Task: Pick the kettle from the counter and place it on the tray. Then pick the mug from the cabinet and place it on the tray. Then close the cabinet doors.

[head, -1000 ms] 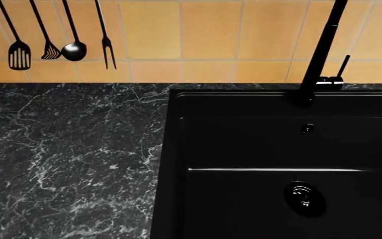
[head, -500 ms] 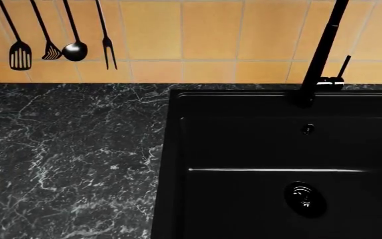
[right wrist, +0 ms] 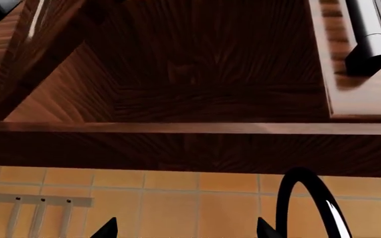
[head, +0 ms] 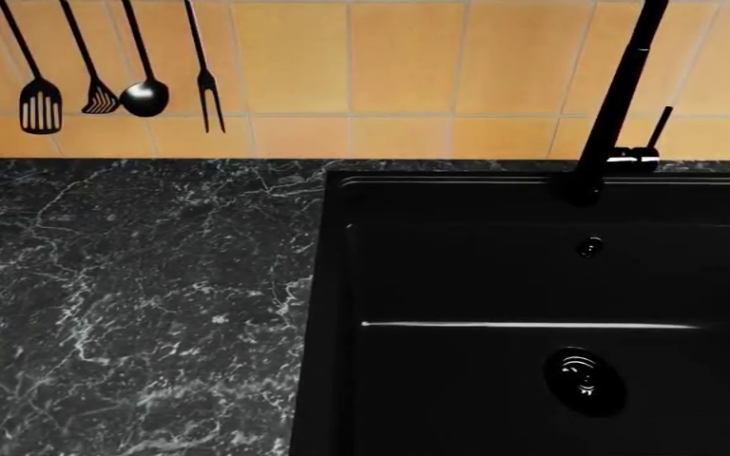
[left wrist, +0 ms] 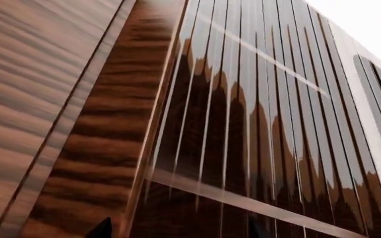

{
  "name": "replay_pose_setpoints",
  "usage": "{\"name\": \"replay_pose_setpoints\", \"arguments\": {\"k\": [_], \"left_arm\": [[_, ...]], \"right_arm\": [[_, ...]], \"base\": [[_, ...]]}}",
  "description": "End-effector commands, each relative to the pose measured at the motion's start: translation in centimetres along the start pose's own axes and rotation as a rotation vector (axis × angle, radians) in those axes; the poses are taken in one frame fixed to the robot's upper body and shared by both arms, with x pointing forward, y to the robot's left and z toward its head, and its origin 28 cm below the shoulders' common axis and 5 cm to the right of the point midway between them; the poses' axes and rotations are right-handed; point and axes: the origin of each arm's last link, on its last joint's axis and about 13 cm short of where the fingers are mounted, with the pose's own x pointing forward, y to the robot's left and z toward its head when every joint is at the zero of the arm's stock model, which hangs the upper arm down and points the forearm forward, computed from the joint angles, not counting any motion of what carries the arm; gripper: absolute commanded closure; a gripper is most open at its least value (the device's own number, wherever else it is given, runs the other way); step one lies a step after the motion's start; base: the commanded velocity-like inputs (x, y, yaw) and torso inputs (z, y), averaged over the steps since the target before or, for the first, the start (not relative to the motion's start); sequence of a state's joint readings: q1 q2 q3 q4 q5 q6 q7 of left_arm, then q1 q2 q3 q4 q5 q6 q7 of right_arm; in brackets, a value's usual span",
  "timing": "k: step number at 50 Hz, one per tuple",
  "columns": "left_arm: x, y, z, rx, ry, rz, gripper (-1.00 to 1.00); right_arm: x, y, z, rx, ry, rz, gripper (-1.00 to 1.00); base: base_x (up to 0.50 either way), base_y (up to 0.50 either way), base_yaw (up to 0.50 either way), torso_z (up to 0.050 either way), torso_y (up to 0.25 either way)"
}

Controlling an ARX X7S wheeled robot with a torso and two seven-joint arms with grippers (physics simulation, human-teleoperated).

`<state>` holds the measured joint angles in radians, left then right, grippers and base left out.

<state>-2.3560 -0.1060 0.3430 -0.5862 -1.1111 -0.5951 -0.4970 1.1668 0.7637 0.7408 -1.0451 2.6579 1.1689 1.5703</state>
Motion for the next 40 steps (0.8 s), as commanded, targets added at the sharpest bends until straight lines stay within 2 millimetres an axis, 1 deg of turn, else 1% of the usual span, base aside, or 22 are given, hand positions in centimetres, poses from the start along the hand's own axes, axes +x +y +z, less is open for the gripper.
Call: {"name": "replay_pose_setpoints", "arguments": {"k": [1,5,8,16,20,23,25,29,31,34,40], "left_arm": [[-3.1,-5.2,-7.0,0.017,0.662,-0.46,-1.0],[-3.4,-5.0,-8.3,0.053,0.709,-0.458,-1.0],[-3.8,-4.6,-9.4,0.117,0.763,-0.439,-1.0],[-4.7,-3.6,-11.6,0.238,0.866,-0.41,-1.0],[-4.9,-3.1,-12.4,0.287,0.901,-0.394,-1.0],[-4.9,-2.8,-12.6,0.311,0.907,-0.378,-1.0],[-4.7,-2.7,-12.4,0.308,0.899,-0.371,-1.0],[-3.6,-2.9,-10.9,0.262,0.829,-0.358,-1.0],[-2.7,-3.1,-9.4,0.219,0.761,-0.343,-1.0],[-1.8,-3.2,-7.4,0.175,0.66,-0.323,-1.0],[-2.1,-3.8,-4.4,0.069,0.495,-0.369,-1.0]], "right_arm": [[-0.1,0.0,-0.2,0.004,0.001,0.004,-1.0],[-0.1,0.0,-0.2,0.005,0.003,0.005,-1.0],[-0.2,0.0,-0.4,0.005,0.005,0.004,-1.0],[-0.2,0.0,-0.4,0.005,0.008,0.006,-1.0],[-0.2,0.0,-0.5,0.005,0.011,0.006,-1.0],[-0.2,0.0,-0.6,0.006,0.012,0.006,-1.0],[-0.2,0.0,-0.6,0.006,0.013,0.006,-1.0],[-0.2,0.0,-0.6,0.008,0.014,0.006,-1.0],[-0.2,0.0,-0.6,0.009,0.014,0.006,-1.0],[-0.2,0.1,-0.6,0.01,0.015,0.007,-1.0],[0.0,0.1,-0.6,0.012,0.014,0.013,-1.0]], "base": [[0.0,0.0,0.0,0.0,0.0],[0.0,0.0,0.0,0.0,0.0],[0.0,0.0,0.0,0.0,0.0],[0.0,0.0,0.0,0.0,0.0],[0.0,0.0,0.0,0.0,0.0],[0.0,0.0,0.0,0.0,0.0],[0.0,0.0,0.0,0.0,0.0],[0.0,0.0,0.0,0.0,0.0],[0.0,0.0,0.0,0.0,0.0],[0.0,0.0,0.0,0.0,0.0],[0.0,0.0,0.0,0.0,0.0]]}}
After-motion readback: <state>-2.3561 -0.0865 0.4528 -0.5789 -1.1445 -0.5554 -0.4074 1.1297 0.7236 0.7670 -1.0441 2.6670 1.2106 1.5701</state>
